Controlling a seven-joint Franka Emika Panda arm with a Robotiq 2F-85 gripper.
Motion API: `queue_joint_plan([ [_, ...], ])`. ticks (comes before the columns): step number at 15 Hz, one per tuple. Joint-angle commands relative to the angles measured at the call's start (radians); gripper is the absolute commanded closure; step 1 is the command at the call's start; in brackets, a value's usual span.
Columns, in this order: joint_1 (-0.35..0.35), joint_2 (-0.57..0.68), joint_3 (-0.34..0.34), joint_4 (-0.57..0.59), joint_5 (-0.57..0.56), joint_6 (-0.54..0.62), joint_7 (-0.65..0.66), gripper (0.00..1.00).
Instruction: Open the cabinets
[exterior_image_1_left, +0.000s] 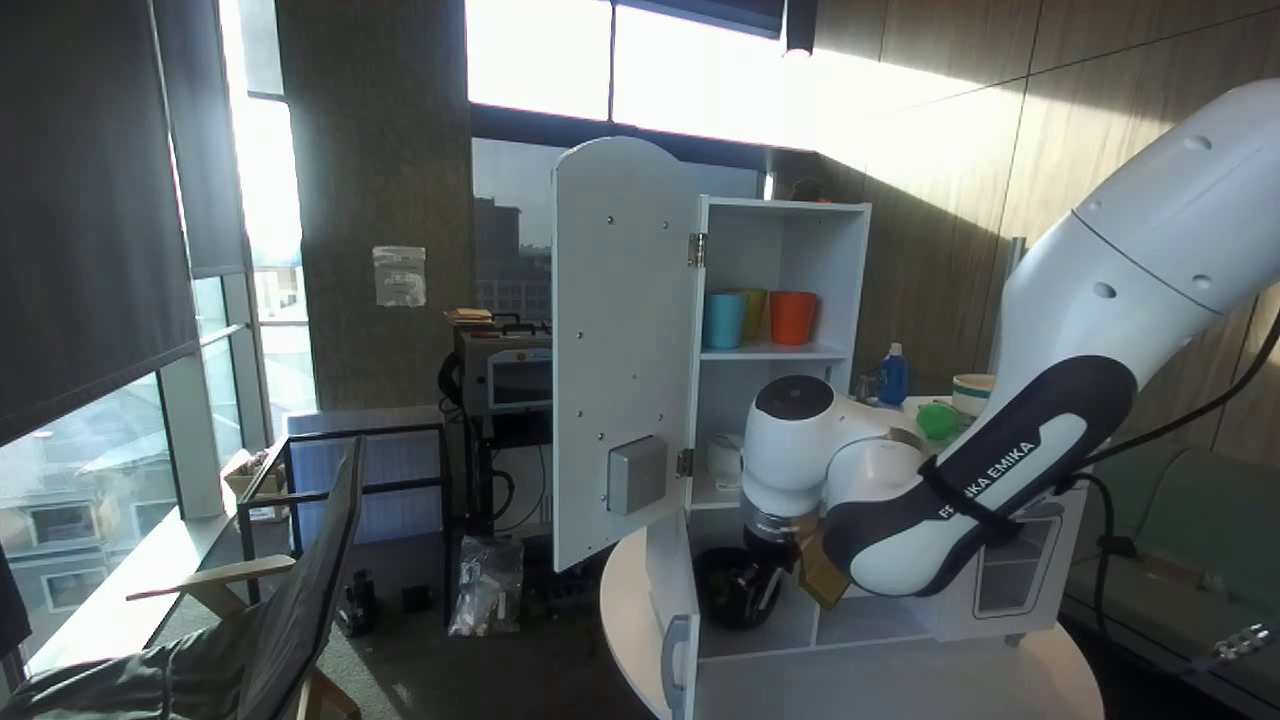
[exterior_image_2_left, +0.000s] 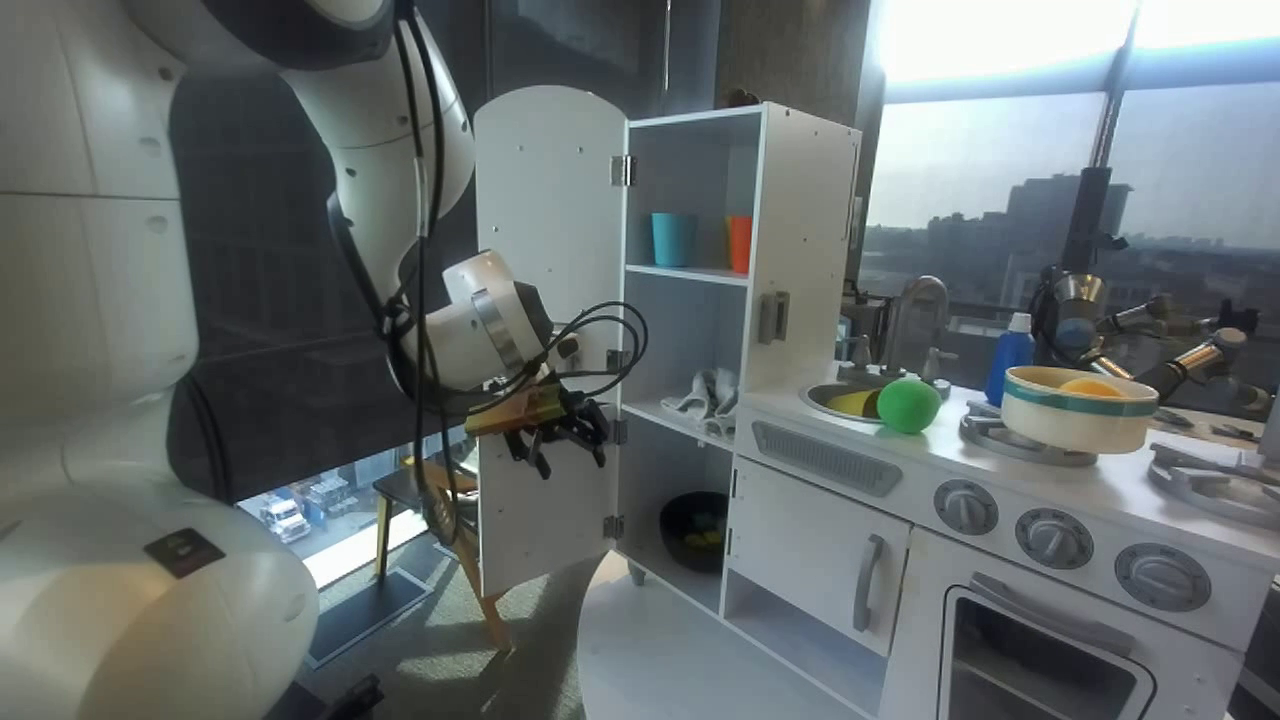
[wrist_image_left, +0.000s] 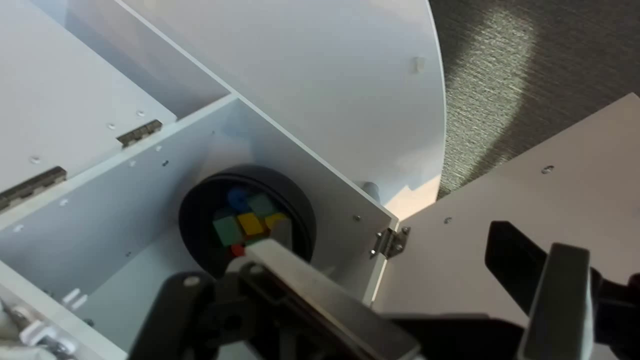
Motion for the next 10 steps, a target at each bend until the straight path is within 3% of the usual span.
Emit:
queue_joint_plan([
  [1, 0.011, 0.017, 0.009, 0.010, 0.066, 0.102, -0.065, 0.00],
  [5, 0.000, -0.009, -0.001, -0.010, 0.097, 0.096, -0.074, 0.00],
  [10, -0.046, -0.113, -0.054, -0.075, 0.100, 0.095, 0.026, 0.00],
])
